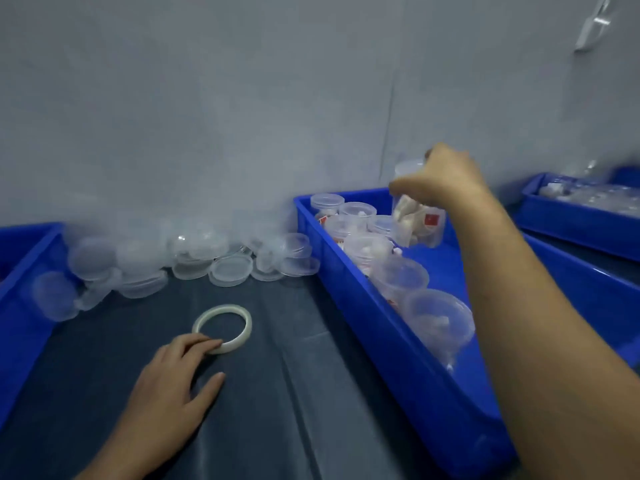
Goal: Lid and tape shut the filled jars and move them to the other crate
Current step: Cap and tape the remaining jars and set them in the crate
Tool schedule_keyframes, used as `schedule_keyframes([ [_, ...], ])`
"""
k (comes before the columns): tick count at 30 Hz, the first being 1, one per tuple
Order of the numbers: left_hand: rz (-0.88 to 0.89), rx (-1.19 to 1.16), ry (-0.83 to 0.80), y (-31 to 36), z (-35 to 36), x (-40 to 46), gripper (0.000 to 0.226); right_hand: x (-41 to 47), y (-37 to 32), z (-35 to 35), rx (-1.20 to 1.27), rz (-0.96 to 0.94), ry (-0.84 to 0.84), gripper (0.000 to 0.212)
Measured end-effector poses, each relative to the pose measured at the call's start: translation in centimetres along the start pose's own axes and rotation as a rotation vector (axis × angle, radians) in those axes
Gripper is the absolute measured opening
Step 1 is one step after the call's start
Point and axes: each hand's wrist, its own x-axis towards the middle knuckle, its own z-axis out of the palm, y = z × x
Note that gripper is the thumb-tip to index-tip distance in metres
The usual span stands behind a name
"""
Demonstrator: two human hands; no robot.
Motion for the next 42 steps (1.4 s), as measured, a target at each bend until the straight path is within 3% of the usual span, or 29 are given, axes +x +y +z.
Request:
schedule_keyframes([
  [5, -0.002, 0.006, 0.002, 0.0, 0.1, -0.1, 0.065, 0.8, 3.0, 1.9, -0.033, 0.115, -0.116, 0.024],
  [8, -0.008, 0.016, -0.016, 0.1, 0.1, -0.2, 0.067, 0.7, 3.8, 3.8, -0.019, 0.110, -0.233, 0.026],
  [12, -0.009, 0.011, -0.019, 0.1, -0.2, -0.4, 0.067, 0.5, 4.8, 6.5, -0.070, 0.185, -0.324, 0.077],
  [20, -0.004, 0.012, -0.012, 0.3, -0.1, -0.3, 0.065, 0.6, 5.7, 7.9, -0.044, 0.238, -0.401, 0.084],
  [26, 0.009, 0.013, 0.013, 0.1, 0.1, -0.3, 0.044, 0.5, 5.9, 8.0, -0.128, 0.250, -0.398, 0.085],
  [30, 0.003, 0.011, 0.021, 0.0, 0.4, -0.2, 0.046, -0.1, 4.6, 8.2, -0.159, 0.235, -0.244, 0.079],
  [34, -0.004, 0.014, 0.019, 0.2, 0.4, -0.1, 0.052, -1.3, 0.7, 8.0, -0.217, 0.073, -0.048, 0.070],
  [37, -0.008, 0.024, 0.007, 0.5, 0.2, 0.0, 0.051, -3.1, -3.3, 9.4, -0.028, -0.214, 0.038, 0.055],
  [40, -0.013, -0.008, 0.012, 0.4, 0.0, 0.1, 0.050, -7.5, -7.1, 12.4, 0.287, -0.511, -0.047, 0.039],
  [42, -0.027, -0.073, 0.026, 0.2, -0.2, 0.1, 0.045, -11.1, -8.5, 15.5, 0.324, -0.682, -0.202, 0.029],
])
